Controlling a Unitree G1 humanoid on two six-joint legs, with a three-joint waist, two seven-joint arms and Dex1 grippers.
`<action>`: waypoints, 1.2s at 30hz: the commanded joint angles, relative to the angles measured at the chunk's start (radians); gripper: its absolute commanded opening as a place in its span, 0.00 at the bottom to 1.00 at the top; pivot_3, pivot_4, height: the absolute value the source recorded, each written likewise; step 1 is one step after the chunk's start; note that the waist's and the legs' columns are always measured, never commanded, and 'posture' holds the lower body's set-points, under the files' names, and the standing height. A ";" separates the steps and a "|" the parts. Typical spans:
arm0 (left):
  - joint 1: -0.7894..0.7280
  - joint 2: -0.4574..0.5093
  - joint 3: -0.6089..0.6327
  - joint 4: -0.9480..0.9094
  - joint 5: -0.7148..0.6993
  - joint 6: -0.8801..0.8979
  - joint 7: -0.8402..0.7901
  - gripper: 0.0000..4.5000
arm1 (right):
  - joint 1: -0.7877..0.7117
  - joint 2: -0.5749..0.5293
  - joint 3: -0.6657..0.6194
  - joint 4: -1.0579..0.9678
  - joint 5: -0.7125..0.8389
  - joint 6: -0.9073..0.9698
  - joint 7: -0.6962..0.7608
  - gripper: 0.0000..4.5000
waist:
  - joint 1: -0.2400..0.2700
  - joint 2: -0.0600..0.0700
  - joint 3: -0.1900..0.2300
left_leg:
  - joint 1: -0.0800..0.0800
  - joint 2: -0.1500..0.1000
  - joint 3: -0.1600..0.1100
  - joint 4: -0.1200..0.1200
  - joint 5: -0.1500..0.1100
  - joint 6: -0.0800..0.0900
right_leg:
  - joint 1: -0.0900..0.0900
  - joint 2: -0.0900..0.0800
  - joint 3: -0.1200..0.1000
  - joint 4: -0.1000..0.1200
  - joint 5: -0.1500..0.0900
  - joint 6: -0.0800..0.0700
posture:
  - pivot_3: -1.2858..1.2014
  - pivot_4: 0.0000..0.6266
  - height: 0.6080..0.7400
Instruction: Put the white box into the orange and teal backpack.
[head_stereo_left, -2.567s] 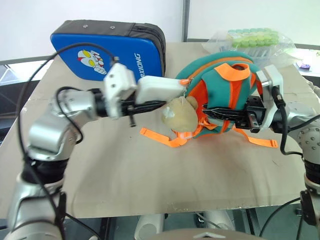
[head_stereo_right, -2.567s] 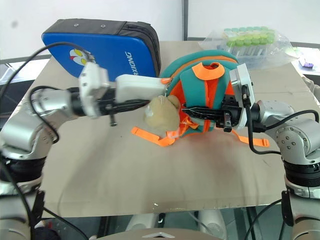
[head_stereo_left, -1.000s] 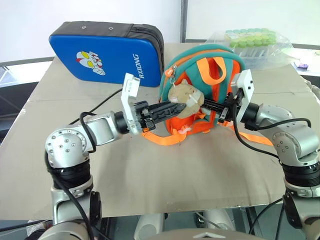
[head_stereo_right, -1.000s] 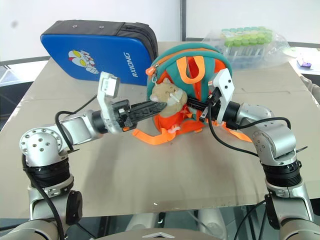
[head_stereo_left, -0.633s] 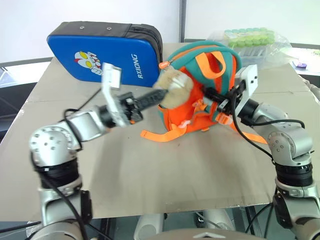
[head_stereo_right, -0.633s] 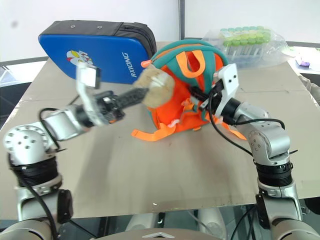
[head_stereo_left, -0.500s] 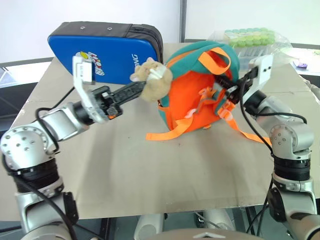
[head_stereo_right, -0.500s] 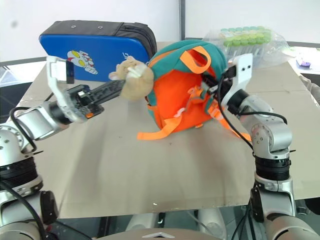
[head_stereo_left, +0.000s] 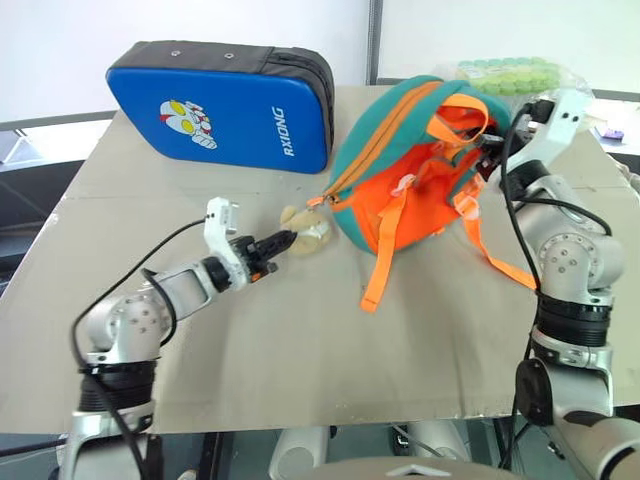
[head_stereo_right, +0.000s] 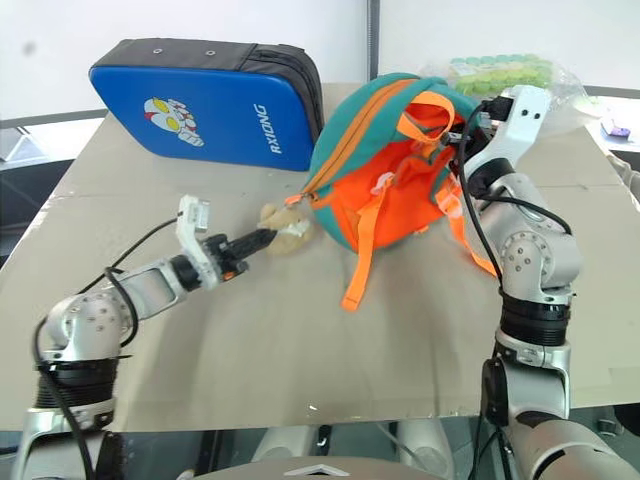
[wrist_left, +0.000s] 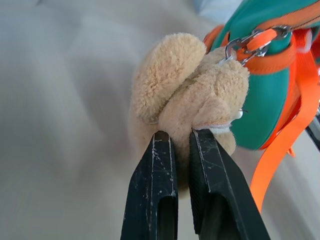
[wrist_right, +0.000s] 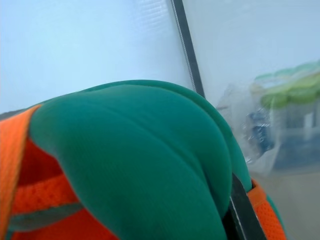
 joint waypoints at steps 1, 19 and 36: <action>-0.030 0.033 0.060 0.024 0.045 -0.011 -0.011 0.01 | 0.023 -0.061 -0.093 -0.162 0.060 0.033 -0.006 0.00 | -0.007 0.000 0.000 | 0.000 0.000 0.000 0.000 0.000 0.000 | 0.000 0.000 0.000 0.000 0.000 0.000 | 0.52 0.24 1.00; 0.050 0.080 -0.049 -0.172 0.295 -0.238 -0.334 0.51 | 0.292 -0.385 0.067 -0.349 0.095 0.155 0.374 0.63 | -0.012 0.000 0.000 | 0.001 0.002 0.006 0.000 0.000 0.001 | 0.000 0.001 0.002 -0.002 0.000 0.000 | 0.52 0.24 1.00; 0.572 0.169 0.224 -0.362 0.366 -0.396 -0.516 1.00 | 0.948 -0.503 -0.381 -0.310 0.041 -0.139 0.879 1.00 | -0.007 -0.001 -0.001 | 0.003 0.007 0.011 0.001 -0.002 0.003 | 0.002 0.002 0.004 -0.003 -0.003 -0.003 | 0.52 0.24 1.00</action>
